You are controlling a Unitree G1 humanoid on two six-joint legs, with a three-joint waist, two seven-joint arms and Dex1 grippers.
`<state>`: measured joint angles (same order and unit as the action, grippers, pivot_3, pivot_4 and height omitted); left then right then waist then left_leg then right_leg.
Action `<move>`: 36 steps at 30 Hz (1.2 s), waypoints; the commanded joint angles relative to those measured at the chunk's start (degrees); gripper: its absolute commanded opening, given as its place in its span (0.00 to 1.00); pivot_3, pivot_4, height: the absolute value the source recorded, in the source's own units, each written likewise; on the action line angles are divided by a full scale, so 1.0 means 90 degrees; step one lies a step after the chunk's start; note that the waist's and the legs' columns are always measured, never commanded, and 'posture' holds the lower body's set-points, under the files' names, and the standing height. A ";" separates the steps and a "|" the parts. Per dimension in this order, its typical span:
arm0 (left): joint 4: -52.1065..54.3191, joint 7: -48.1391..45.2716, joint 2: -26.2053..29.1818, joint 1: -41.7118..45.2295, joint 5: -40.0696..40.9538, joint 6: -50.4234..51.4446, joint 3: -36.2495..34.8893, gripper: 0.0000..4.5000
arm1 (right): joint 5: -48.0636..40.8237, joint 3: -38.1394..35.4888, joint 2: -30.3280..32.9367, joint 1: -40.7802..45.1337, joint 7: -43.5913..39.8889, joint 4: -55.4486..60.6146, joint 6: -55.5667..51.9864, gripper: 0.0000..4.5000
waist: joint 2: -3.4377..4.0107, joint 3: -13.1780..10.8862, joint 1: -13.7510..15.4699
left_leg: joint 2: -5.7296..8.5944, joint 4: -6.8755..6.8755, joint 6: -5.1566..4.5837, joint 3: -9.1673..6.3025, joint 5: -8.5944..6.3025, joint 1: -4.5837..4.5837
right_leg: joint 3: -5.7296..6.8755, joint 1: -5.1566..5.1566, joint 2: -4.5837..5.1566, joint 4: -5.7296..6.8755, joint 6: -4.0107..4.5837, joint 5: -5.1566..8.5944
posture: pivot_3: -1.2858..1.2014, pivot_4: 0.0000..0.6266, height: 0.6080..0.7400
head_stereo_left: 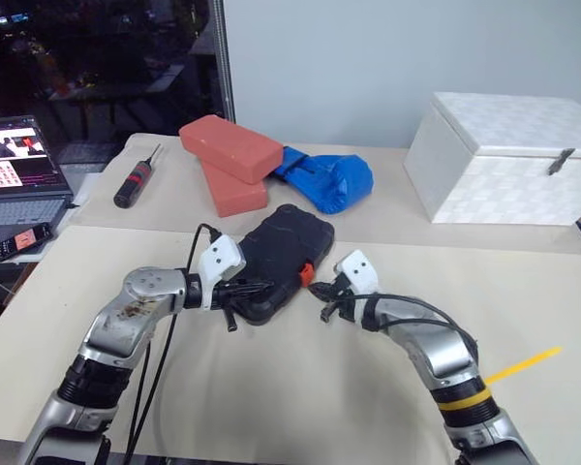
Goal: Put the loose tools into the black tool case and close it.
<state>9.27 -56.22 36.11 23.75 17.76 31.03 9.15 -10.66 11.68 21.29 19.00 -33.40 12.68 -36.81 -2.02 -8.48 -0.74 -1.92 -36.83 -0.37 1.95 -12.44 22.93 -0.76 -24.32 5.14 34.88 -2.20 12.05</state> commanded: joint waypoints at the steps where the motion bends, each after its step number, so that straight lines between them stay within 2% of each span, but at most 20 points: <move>1: -0.0254 -0.0034 0.0094 -0.0262 -0.0243 0.0259 0.0408 0.00 | -0.0318 -0.0429 0.0123 -0.0306 0.0008 0.0639 -0.0221 0.00 | 0.0000 0.0000 0.0004 | 0.0000 0.0000 0.0000 0.0000 0.0000 -0.0002 | 0.0000 0.0001 0.0000 0.0002 0.0001 0.0001 | 0.52 0.24 1.00; 5: -0.0254 -0.0050 0.0108 -0.0276 -0.0236 0.0246 0.0430 0.00 | -0.0498 -0.0655 0.0137 -0.0445 0.0043 0.0856 -0.0365 0.00 | 0.0000 0.0000 -0.0005 | 0.0000 -0.0001 0.0000 0.0000 0.0000 -0.0006 | -0.0002 0.0003 0.0000 0.0007 0.0002 0.0002 | 0.52 0.24 1.00; 10: -0.0246 -0.0061 0.0096 -0.0262 -0.0233 0.0257 0.0459 0.00 | -0.0473 -0.0473 -0.0050 -0.0152 0.0110 0.0576 -0.0262 0.00 | 0.0000 0.0000 -0.0006 | 0.0000 -0.0003 0.0000 0.0000 0.0000 -0.0012 | -0.0002 0.0005 -0.0001 0.0011 0.0003 0.0002 | 0.52 0.24 1.00; 15: -0.0201 -0.0065 0.0099 -0.0252 -0.0213 0.0313 0.0485 0.00 | -0.0203 0.0073 -0.0671 0.0657 0.0107 -0.0598 0.0197 0.00 | -0.0003 0.0002 -0.0023 | 0.0000 -0.0005 0.0000 0.0000 0.0000 -0.0016 | -0.0004 0.0009 -0.0003 0.0013 0.0003 0.0001 | 0.52 0.24 1.00; 19: -0.0155 -0.0046 0.0105 -0.0243 -0.0195 0.0367 0.0489 0.00 | -0.0073 0.0142 -0.0908 0.0937 0.0062 -0.1104 0.0476 0.00 | -0.0009 0.0005 -0.0132 | -0.0002 -0.0005 0.0000 0.0002 0.0001 -0.0033 | -0.0011 0.0018 -0.0008 0.0016 0.0008 -0.0003 | 0.52 0.24 1.00; 36: -0.0145 0.0050 0.0150 -0.0295 -0.0234 0.0488 0.0526 0.00 | -0.0309 -0.0267 -0.0716 0.0478 0.0032 -0.0517 0.0413 0.00 | -0.0008 0.0005 -0.0184 | -0.0012 -0.0003 0.0000 -0.0006 0.0000 -0.0049 | -0.0027 0.0022 -0.0030 0.0028 0.0016 -0.0002 | 0.52 0.24 1.00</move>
<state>10.54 -55.61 36.84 23.64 17.55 32.31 10.18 -12.59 10.15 14.89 23.30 -33.04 6.01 -33.51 -2.10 -8.43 -2.40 -2.04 -36.86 -0.37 1.89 -12.43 22.47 -0.99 -24.12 4.86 35.14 -2.05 12.03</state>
